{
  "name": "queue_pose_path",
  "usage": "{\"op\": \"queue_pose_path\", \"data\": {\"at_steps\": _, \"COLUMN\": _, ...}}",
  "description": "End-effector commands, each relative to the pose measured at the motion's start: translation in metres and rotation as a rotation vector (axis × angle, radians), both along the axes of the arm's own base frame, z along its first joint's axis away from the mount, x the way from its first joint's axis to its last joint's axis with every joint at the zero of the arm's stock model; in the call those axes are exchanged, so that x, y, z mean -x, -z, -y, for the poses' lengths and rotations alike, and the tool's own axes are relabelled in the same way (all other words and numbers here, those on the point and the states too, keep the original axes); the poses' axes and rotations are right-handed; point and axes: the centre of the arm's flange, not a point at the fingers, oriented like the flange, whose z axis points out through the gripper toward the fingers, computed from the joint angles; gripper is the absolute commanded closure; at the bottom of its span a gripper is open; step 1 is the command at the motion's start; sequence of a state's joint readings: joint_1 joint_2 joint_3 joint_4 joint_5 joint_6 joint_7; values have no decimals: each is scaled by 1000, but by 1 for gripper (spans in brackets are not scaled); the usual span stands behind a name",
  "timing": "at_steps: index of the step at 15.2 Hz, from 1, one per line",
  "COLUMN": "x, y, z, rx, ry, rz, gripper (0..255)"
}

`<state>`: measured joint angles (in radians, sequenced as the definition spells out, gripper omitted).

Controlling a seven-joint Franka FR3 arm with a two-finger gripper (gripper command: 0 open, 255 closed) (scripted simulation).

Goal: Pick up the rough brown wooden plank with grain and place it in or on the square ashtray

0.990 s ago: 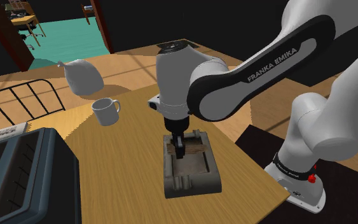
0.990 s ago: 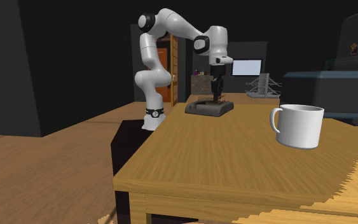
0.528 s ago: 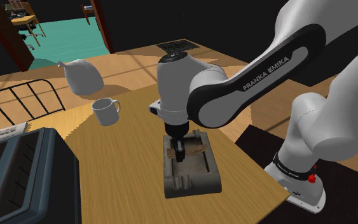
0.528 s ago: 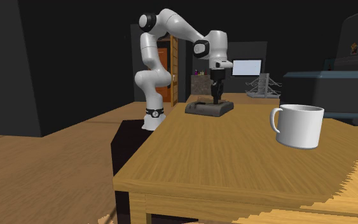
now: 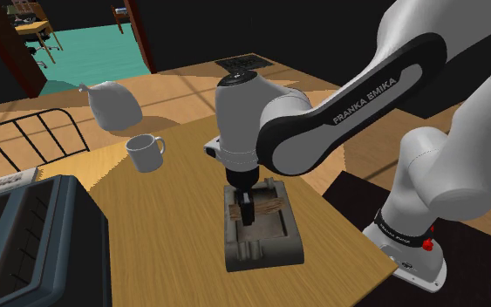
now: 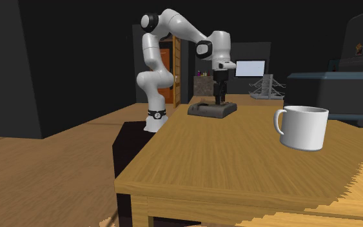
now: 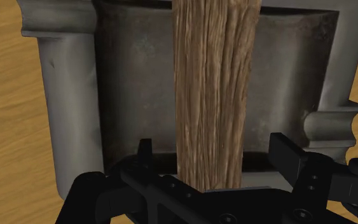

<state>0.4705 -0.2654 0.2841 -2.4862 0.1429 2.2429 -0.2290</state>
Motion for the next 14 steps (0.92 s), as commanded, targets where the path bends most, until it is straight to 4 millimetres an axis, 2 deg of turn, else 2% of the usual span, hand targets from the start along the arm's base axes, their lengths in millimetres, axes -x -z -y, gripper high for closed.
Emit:
{"op": "queue_pose_path", "data": {"at_steps": 1, "x": 0, "y": 0, "z": 0, "rx": 0, "ry": 0, "rz": 0, "gripper": 0}}
{"op": "queue_pose_path", "data": {"at_steps": 2, "x": 0, "y": 0, "z": 0, "rx": 0, "ry": 0, "rz": 0, "gripper": 0}}
{"op": "queue_pose_path", "data": {"at_steps": 6, "x": -1, "y": -50, "z": 2, "rx": 0, "ry": 0, "rz": 0, "gripper": 0}}
{"op": "queue_pose_path", "data": {"at_steps": 14, "x": -1, "y": -50, "z": 2, "rx": 0, "ry": 0, "rz": 0, "gripper": 0}}
